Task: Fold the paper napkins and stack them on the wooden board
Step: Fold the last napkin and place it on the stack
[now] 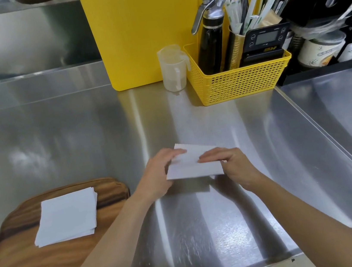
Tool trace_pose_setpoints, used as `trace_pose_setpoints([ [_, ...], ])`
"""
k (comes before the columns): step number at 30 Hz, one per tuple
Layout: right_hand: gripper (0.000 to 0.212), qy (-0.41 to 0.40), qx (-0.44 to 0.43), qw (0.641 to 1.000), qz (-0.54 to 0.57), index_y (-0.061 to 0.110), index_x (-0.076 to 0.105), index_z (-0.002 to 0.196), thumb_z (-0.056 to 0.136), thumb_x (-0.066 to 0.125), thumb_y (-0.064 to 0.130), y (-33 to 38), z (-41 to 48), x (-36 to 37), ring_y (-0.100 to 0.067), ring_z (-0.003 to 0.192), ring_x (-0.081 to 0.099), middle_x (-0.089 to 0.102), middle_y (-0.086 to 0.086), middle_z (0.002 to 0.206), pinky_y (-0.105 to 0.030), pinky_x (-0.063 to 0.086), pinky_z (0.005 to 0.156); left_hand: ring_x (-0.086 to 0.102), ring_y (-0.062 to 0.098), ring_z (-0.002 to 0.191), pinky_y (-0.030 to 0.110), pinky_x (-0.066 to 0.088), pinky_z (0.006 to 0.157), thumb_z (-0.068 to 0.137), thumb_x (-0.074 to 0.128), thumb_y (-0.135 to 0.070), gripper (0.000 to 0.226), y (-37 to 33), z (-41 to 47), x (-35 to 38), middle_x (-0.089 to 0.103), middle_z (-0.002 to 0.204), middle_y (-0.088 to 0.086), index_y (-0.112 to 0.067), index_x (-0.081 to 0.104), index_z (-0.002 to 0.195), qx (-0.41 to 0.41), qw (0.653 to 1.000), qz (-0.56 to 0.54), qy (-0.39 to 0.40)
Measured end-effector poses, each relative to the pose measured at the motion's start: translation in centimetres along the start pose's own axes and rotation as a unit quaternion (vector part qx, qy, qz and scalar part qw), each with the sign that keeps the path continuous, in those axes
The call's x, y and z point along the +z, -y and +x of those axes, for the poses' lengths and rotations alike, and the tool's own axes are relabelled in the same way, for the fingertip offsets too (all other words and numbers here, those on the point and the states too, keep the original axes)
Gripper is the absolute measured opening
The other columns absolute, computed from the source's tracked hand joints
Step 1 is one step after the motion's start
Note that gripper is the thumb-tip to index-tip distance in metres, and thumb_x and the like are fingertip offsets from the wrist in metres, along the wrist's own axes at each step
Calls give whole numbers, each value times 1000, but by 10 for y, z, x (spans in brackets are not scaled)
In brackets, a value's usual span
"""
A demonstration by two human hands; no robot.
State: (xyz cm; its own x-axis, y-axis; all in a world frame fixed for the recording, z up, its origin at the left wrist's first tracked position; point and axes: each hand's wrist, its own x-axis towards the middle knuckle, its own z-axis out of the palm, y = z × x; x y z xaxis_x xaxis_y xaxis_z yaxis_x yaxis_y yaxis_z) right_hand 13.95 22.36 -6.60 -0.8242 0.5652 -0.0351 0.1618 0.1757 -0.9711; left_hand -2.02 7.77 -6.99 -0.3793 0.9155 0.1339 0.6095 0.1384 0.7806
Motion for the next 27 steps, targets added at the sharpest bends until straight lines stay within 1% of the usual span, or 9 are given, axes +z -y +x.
trace_pose_setpoints([
  [3, 36, 47, 21, 998, -41, 3, 71, 91, 70, 57, -23, -15, -8, 2, 9, 81, 60, 66, 3, 88, -6, 44, 77, 61, 24, 97, 46, 47, 85, 62, 58, -2, 39, 17, -13, 11, 68, 105, 7, -21, 69, 95, -3, 996, 85, 27],
  [5, 30, 63, 35, 996, -54, 4, 73, 88, 71, 62, -18, -19, -12, 2, 9, 81, 60, 67, 1, 86, -6, 45, 76, 63, 19, 93, 52, 48, 81, 66, 65, -3, 35, 25, -20, 17, 72, 99, 1, -28, 65, 91, -1, 994, 101, 29],
  [10, 36, 62, 63, 995, -46, 22, 73, 75, 73, 61, -12, -22, -13, -1, -2, 83, 62, 68, 7, 84, -16, 48, 78, 54, 16, 83, 26, 35, 82, 74, 63, -5, 20, 18, -22, 18, 64, 79, -10, -21, 68, 85, -47, 997, 63, -4],
  [13, 28, 12, 55, 995, -85, 19, 72, 76, 75, 61, -7, -26, -9, 0, -8, 96, 55, 65, 12, 88, -29, 37, 90, 52, 17, 86, 17, 35, 77, 78, 65, -4, 18, 12, -16, 17, 66, 80, -6, -17, 68, 90, -79, 996, 34, -30],
  [15, 9, -20, 60, 990, -129, 15, 71, 80, 81, 64, 10, -26, -7, 1, -9, 107, 43, 61, 14, 95, -28, 25, 93, 58, 15, 78, 16, 37, 72, 80, 66, -8, 13, 10, -11, 17, 68, 75, -2, -14, 66, 91, -91, 995, 8, -49],
  [17, 14, -39, 75, 981, -175, 15, 68, 85, 83, 63, 27, -27, -3, 1, -12, 112, 34, 57, 10, 104, -25, 20, 84, 59, 12, 75, 9, 37, 71, 81, 66, -8, 19, 8, -8, 18, 72, 72, 0, -14, 63, 98, -106, 993, -5, -53],
  [23, 20, -85, 94, 947, -296, 16, 56, 76, 77, 67, 33, -32, 7, -2, -20, 109, 40, 51, 3, 103, -31, 16, 82, 55, 16, 96, 32, 39, 90, 79, 69, -22, 52, 18, -2, 26, 66, 93, -10, -27, 44, 124, -117, 992, 31, -47],
  [25, 24, -96, 93, 943, -304, 23, 46, 72, 74, 69, 32, -32, 8, -2, -21, 101, 42, 46, 5, 93, -32, 19, 80, 53, 14, 99, 29, 33, 93, 78, 68, -26, 46, 18, -2, 26, 63, 103, -6, -25, 50, 121, -66, 993, 76, -54],
  [27, 32, -113, 83, 948, -285, 23, 52, 96, 71, 72, 28, -33, 7, -2, -21, 107, 42, 48, 4, 101, -31, 19, 85, 49, 10, 97, 24, 25, 91, 77, 60, -36, 31, 20, -1, 27, 65, 101, -4, -25, 61, 106, 25, 987, 155, -35],
])
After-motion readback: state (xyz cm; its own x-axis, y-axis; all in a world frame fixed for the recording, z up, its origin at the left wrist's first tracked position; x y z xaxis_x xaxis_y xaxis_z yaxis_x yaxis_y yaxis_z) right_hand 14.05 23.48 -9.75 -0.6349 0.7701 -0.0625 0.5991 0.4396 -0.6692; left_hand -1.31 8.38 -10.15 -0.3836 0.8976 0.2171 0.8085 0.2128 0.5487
